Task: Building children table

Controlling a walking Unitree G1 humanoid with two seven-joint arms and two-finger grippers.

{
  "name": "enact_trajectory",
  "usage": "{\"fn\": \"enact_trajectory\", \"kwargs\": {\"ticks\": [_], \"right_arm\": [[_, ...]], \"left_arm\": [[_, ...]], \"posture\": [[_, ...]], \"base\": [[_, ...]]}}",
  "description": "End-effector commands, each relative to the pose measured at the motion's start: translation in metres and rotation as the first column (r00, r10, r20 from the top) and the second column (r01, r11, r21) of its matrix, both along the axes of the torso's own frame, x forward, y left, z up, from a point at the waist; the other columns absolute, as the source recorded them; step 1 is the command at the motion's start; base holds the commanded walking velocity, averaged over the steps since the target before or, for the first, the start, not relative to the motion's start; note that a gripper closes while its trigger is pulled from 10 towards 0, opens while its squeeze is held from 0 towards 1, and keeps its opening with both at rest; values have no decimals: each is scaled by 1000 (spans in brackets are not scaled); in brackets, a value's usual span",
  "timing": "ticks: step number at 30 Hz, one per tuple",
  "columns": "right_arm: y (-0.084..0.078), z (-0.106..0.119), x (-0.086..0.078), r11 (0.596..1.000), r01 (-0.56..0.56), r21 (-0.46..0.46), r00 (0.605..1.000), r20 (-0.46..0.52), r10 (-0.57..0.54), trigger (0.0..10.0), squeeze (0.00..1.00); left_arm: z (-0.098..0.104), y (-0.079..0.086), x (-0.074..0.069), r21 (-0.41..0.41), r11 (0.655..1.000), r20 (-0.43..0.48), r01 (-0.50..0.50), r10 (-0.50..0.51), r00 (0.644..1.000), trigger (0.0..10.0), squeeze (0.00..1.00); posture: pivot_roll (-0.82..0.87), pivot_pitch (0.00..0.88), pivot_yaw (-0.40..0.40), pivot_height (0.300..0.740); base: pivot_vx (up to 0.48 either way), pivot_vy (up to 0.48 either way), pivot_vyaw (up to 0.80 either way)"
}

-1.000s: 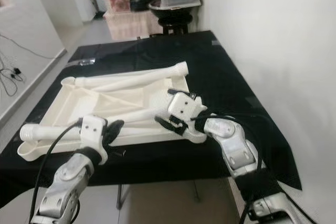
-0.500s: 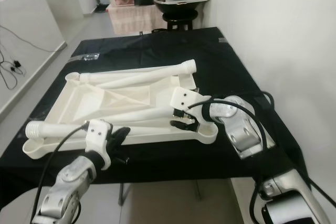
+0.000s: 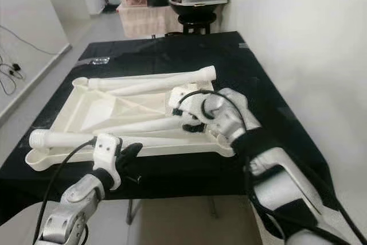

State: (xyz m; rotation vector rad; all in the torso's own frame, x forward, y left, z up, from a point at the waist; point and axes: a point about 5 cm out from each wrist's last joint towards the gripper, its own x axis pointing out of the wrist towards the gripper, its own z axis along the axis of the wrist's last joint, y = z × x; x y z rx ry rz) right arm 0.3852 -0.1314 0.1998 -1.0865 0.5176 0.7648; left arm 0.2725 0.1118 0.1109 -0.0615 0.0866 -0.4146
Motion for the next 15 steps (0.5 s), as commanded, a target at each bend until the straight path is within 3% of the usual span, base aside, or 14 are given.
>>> {"fn": "enact_trajectory", "kwargs": {"ticks": [1,5,15], "right_arm": [[7,4,5,998,-16,-54,1000,-10,16,10000,0],[14,3,8,991,-49,-126,997,-70,40,10000,0],[24,-2,12,986,-31,-162,990,-139,8,10000,0]], "left_arm": [[-2,1,-3,-10,1000,-20,-2,2,1000,10000,0],[-2,0,-5,-22,1000,-29,-1,0,1000,10000,0],[-2,-3,-9,-42,999,-40,2,-3,999,10000,0]], "posture": [[-45,0,5,740],[-48,0,-2,740],[-49,0,-20,740]], "base": [[0,0,0],[0,0,0],[0,0,0]]}}
